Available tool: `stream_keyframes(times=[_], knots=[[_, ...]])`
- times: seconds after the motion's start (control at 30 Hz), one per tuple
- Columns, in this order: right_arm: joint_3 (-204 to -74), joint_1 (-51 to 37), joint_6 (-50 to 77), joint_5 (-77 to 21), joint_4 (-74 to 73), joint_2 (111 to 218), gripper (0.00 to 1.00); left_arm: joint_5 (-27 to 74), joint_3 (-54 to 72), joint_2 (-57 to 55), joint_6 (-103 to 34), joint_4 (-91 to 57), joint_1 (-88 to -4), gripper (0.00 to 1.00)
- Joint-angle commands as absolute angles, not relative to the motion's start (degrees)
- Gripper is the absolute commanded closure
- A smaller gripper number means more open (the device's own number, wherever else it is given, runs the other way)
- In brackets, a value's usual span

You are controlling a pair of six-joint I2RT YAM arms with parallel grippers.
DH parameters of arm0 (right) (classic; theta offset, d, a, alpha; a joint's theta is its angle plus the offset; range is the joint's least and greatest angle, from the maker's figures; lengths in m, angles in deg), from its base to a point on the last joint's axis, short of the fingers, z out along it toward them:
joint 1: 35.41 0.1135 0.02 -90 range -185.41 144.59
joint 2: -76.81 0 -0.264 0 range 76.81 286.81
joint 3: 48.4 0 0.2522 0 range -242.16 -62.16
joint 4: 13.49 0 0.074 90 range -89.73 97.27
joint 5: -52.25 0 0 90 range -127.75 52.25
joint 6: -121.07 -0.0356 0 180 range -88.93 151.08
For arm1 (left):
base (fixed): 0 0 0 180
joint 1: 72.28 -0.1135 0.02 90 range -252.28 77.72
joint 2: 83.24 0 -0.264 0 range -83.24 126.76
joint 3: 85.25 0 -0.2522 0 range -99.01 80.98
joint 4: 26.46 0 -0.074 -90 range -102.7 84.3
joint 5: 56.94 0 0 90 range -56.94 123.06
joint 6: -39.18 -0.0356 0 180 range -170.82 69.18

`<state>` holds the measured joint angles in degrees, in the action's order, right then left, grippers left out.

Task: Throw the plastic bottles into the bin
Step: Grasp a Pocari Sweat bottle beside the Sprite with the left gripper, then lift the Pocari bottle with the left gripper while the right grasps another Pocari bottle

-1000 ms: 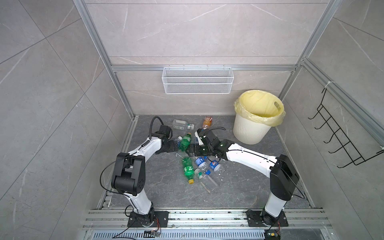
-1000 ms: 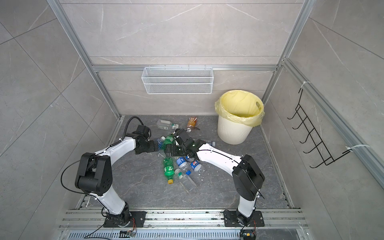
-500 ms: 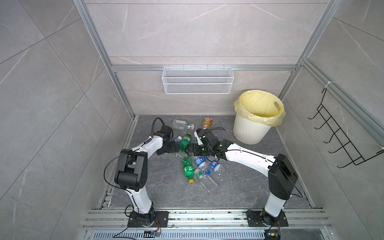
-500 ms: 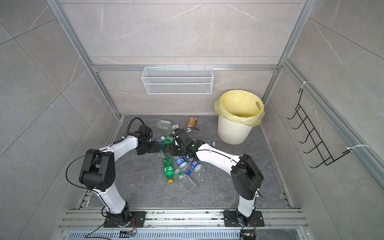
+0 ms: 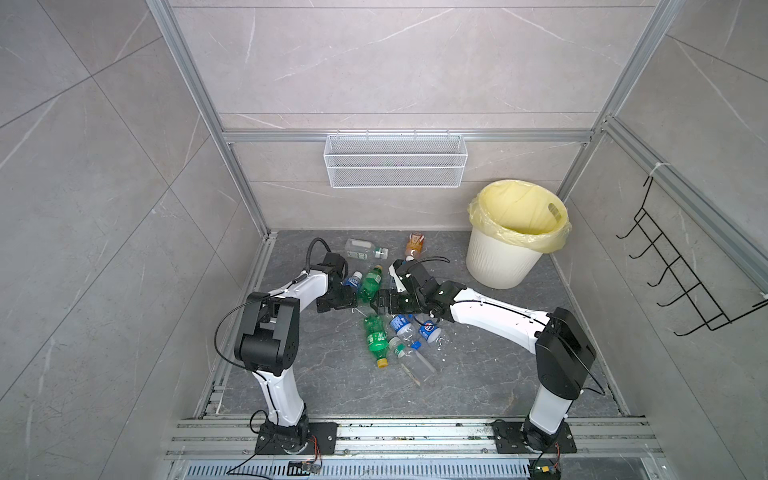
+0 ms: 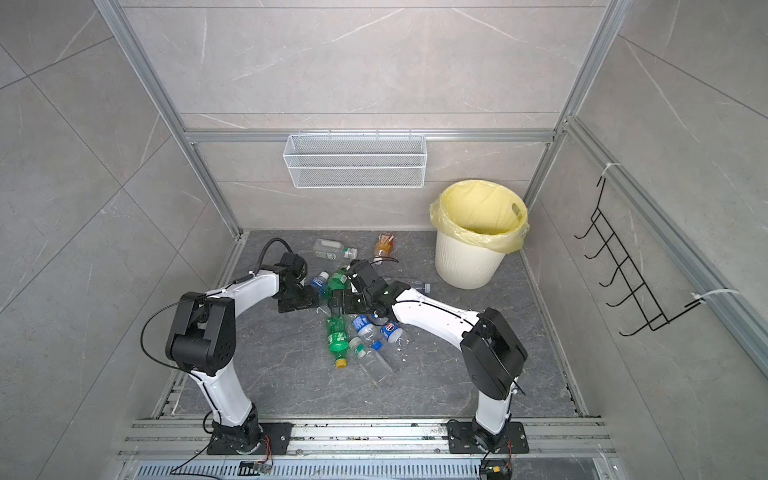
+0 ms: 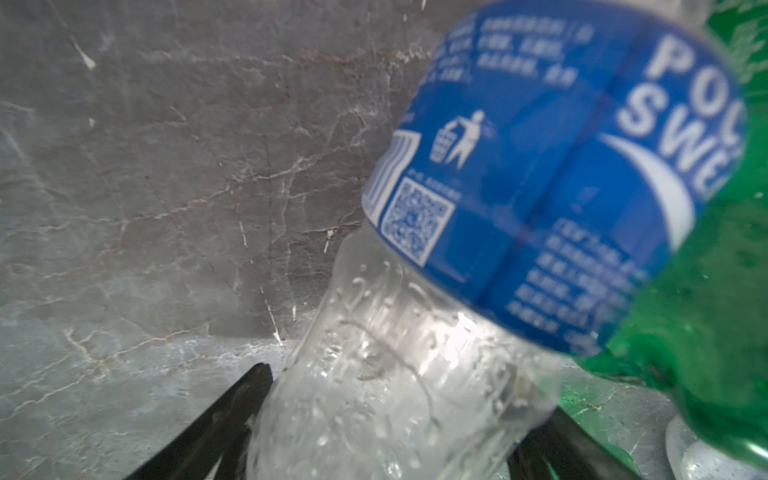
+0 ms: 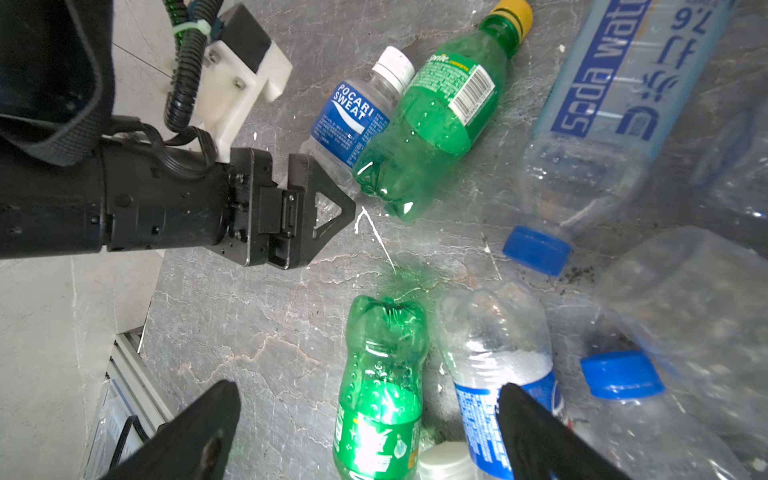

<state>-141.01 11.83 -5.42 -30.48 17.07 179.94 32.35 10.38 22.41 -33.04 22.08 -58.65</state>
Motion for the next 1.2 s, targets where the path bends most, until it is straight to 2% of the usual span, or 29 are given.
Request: stream_keyframes(times=[0.0, 0.47, 0.7, 1.17], knots=[[-140.29, 11.92, -6.19, -30.98, 16.45, 178.26, 0.00, 30.23, 8.21, 23.23, -34.21, 23.73, -58.60, 0.19], [-139.83, 11.81, -6.63, -31.07, 16.18, 177.99, 0.01, 26.24, 6.72, 25.17, -35.27, 25.00, -58.17, 0.40], [-139.36, 11.62, -7.06, -31.16, 16.01, 177.80, 0.00, 25.18, 6.54, 24.24, -35.40, 24.79, -58.20, 0.47], [-141.72, 8.60, -8.54, -29.69, 16.82, 176.84, 0.00, 27.20, 9.64, 14.14, -35.67, 19.99, -58.20, 0.52]])
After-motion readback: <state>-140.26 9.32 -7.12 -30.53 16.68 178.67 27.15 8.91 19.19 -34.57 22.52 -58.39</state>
